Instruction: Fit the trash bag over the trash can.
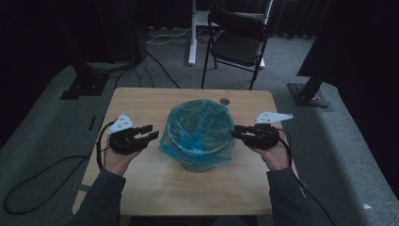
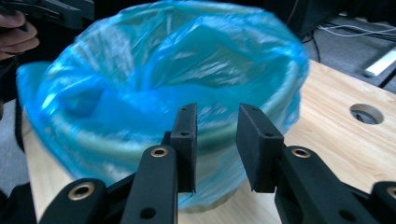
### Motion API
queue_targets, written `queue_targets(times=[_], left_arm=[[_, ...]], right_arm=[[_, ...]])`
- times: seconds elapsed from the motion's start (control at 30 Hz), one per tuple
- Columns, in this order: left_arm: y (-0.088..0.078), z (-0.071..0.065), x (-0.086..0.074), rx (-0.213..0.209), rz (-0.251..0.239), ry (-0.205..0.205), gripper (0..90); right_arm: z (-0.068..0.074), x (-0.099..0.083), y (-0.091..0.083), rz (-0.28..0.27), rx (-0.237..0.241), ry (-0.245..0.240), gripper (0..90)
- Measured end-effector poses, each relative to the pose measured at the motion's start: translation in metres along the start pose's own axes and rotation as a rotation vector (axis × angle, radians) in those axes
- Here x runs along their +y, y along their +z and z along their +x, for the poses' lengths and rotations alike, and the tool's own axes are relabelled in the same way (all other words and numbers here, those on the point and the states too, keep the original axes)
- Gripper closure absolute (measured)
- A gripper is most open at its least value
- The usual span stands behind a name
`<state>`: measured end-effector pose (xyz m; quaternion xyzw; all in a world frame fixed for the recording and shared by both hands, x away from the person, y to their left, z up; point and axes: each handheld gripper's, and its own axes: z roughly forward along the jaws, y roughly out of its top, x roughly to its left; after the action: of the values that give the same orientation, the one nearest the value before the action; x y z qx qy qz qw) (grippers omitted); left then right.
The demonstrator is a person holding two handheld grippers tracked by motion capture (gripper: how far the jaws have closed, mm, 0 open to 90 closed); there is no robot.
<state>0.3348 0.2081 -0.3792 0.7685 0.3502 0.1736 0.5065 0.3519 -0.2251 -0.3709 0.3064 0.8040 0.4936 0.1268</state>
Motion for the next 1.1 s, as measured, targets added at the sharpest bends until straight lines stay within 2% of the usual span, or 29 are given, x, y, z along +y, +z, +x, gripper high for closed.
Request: queue_targets(times=[0.2, 0.43, 0.57, 0.7, 0.8, 0.9, 1.0, 1.1], left_arm=[[0.020, 0.006, 0.021, -0.004, 0.008, -0.019, 60.2], [0.052, 0.013, 0.029, 0.001, 0.045, -0.027, 59.8], [0.065, 0.019, 0.030, -0.003, 0.041, -0.053, 60.1], [0.070, 0.021, 0.033, 0.002, 0.035, -0.057, 61.7], [0.070, 0.024, 0.033, -0.002, 0.013, -0.067, 66.3], [0.068, 0.026, 0.033, -0.009, -0.011, -0.074, 73.2], [0.068, 0.027, 0.033, 0.025, -0.001, -0.062, 81.9], [0.069, 0.032, 0.030, 0.040, 0.015, -0.075, 87.8]], right_arm=[[-0.011, 0.008, 0.008, -0.002, -0.033, 0.037, 70.0], [-0.027, 0.014, 0.019, 0.005, -0.055, 0.085, 72.7], [-0.035, 0.015, 0.024, -0.003, -0.043, 0.119, 74.1], [-0.043, 0.017, 0.029, -0.012, -0.024, 0.151, 75.8], [-0.047, 0.018, 0.032, -0.021, -0.002, 0.167, 80.7], [-0.049, 0.019, 0.031, -0.025, -0.001, 0.177, 87.9], [-0.050, 0.020, 0.030, -0.010, -0.024, 0.170, 89.8], [-0.051, 0.021, 0.030, 0.000, -0.039, 0.167, 89.9]])
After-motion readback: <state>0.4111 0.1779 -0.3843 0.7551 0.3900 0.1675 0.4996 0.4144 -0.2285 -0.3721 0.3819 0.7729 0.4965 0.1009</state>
